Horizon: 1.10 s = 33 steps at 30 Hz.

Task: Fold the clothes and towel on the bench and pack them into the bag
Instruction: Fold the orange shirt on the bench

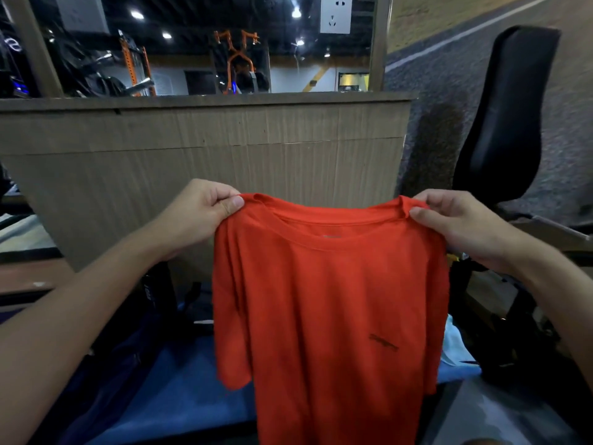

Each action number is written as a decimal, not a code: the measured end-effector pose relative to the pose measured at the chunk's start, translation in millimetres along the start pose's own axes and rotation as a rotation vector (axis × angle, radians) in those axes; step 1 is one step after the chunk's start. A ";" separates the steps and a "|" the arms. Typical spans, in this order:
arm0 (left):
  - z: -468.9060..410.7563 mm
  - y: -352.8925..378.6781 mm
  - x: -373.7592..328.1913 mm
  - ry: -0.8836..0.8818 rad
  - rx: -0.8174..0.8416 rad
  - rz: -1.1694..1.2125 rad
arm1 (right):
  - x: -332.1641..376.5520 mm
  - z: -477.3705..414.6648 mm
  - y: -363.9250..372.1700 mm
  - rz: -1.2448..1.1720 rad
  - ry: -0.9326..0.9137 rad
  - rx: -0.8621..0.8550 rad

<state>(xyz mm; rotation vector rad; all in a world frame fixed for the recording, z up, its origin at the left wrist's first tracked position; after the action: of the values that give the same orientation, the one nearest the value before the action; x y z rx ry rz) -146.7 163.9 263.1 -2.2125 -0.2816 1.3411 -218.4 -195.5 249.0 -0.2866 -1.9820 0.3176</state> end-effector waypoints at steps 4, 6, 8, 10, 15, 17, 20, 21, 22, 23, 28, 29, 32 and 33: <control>1.3 8.1 2.4 0.012 -0.057 -0.079 | -8.4 -1.7 0.8 0.103 -0.031 -0.086; 0.8 8.3 1.4 0.023 -0.087 -0.106 | -8.8 -3.2 0.8 0.168 -0.069 -0.096; -0.5 8.5 -0.3 0.033 -0.102 -0.160 | -8.1 -5.0 1.1 0.290 -0.120 -0.095; -1.2 9.6 -0.1 0.029 -0.125 -0.225 | -7.9 -6.9 0.6 0.391 -0.148 -0.099; 2.5 10.9 2.7 0.014 -0.063 -0.167 | -1.8 -5.9 1.4 0.499 -0.184 -0.111; 6.7 12.4 0.1 0.021 -0.005 -0.106 | -0.6 -4.6 1.2 0.504 -0.180 -0.111; 8.5 10.9 -3.7 0.011 -0.063 -0.023 | 1.4 -2.5 2.5 0.495 -0.169 -0.084; 8.7 10.1 -3.8 0.004 -0.069 -0.003 | 1.6 -2.2 2.7 0.482 -0.161 -0.071; 9.8 9.6 -4.6 0.005 -0.059 0.012 | 1.6 -2.0 2.6 0.464 -0.149 -0.056; 10.5 9.5 -4.7 0.013 -0.042 0.016 | 1.6 -1.9 2.8 0.448 -0.135 -0.041; 10.8 8.7 -1.8 0.003 -0.054 -0.098 | 4.7 -1.7 3.9 0.361 -0.071 -0.030; 9.8 9.0 -1.7 0.004 -0.062 -0.143 | 5.7 -1.8 4.8 0.327 -0.052 -0.048; 8.3 12.4 -6.5 -0.004 -0.092 -0.279 | 9.0 -4.2 11.2 0.302 0.017 -0.120; 8.0 15.0 -9.3 -0.001 -0.107 -0.319 | 10.3 -5.1 15.2 0.305 0.049 -0.139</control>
<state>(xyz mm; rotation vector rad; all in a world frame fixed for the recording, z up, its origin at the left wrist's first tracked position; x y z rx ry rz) -159.6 150.0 259.1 -2.1401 -0.6900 1.1752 -217.1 -177.3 254.4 -0.6836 -1.9138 0.3628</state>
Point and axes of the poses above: each hand's wrist, its own z-axis away from the middle knuckle, its own y-axis out of the palm, x = y × z, the point moved 2 cm from there along -z, towards the middle knuckle, and after that the axes turned 4 degrees about -y, right-handed, at the moved point
